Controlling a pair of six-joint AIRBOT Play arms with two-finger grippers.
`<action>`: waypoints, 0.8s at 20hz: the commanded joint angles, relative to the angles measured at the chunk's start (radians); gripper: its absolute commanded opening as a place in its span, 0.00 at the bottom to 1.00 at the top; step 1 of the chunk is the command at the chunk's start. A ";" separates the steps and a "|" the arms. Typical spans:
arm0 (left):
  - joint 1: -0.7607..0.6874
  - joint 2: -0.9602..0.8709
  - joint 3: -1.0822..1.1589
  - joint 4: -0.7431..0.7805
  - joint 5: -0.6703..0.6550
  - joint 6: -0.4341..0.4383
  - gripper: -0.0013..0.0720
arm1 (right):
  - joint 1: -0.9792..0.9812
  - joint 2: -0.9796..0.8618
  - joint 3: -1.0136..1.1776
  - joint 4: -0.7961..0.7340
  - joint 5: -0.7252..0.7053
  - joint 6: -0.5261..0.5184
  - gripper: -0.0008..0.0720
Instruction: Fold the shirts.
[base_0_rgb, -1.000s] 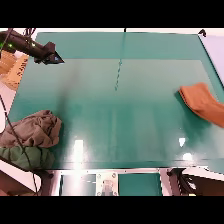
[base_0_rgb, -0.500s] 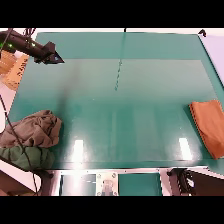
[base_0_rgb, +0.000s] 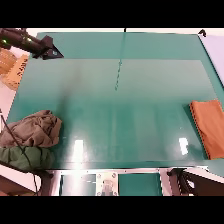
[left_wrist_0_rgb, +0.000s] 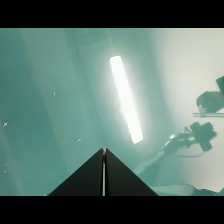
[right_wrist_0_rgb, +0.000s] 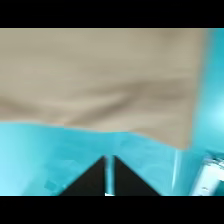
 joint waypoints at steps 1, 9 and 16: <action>0.000 0.077 -0.015 0.000 -0.010 0.015 0.04 | 0.279 0.002 0.178 0.005 -0.054 0.025 0.03; -0.085 0.463 -0.603 0.231 0.082 -0.035 0.04 | 0.921 0.007 0.031 0.014 -0.225 -0.126 0.03; -0.167 0.624 -0.937 0.278 0.174 -0.147 0.04 | 1.133 0.008 -0.086 0.019 -0.377 -0.149 0.03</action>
